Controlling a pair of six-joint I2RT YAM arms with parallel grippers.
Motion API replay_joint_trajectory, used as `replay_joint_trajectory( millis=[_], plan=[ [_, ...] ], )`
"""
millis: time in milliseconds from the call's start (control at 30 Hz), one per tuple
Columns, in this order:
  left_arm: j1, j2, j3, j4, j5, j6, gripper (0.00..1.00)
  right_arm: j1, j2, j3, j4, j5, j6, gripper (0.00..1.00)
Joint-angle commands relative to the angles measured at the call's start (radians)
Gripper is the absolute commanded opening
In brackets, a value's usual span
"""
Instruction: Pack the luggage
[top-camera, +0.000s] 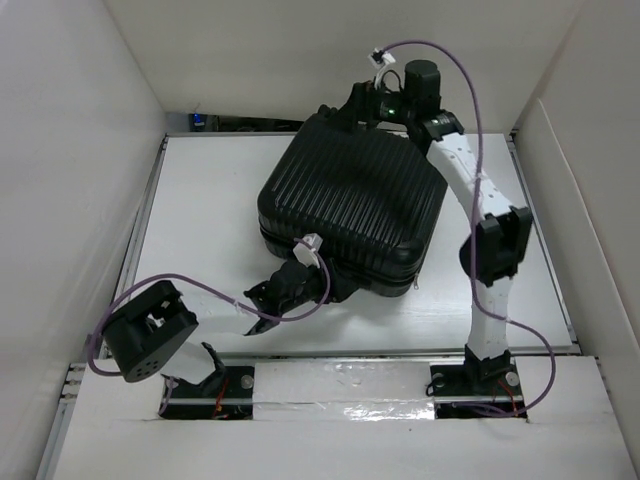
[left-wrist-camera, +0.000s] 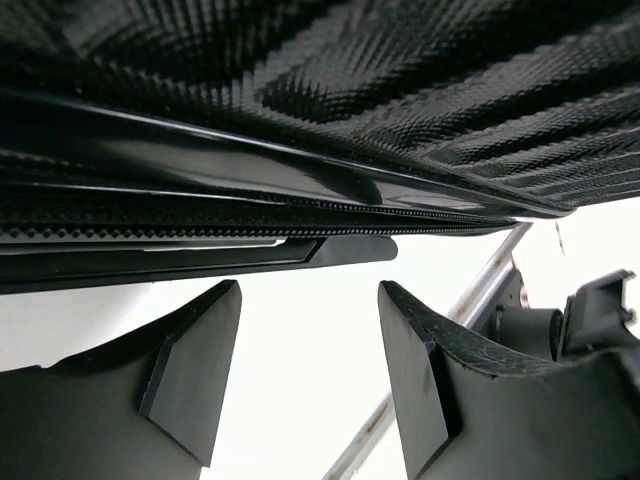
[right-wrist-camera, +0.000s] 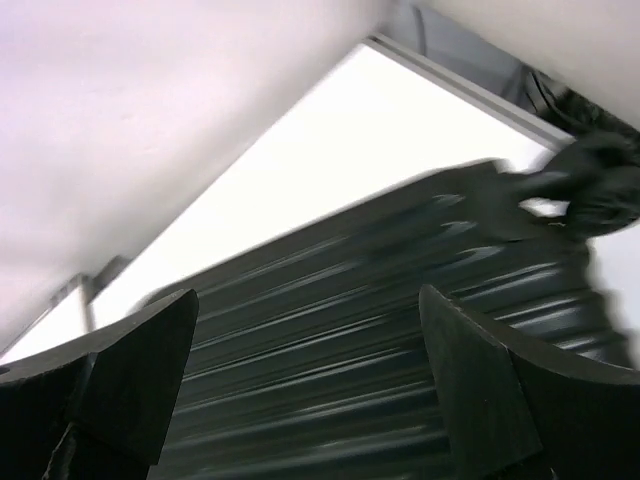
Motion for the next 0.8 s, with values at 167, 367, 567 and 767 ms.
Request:
replay_joint_trajectory(
  millis=[167,367,567,767],
  plan=[
    [0.023,0.107,0.152,0.085,0.001,-0.007,0.55,0.033,-0.843,-0.793,0.308,0.281,-0.173,0.56],
    [0.047,0.106,0.174,0.112,0.033,-0.037,0.52,0.150,-1.412,-1.516,0.372,0.750,-0.047,0.00],
    [0.058,-0.061,0.076,0.019,-0.086,-0.006,0.50,0.186,-1.831,-1.858,0.161,0.892,0.063,0.08],
    [0.107,-0.190,-0.022,-0.102,-0.229,-0.024,0.48,0.186,-1.900,-1.921,0.087,0.906,0.080,0.46]
  ],
)
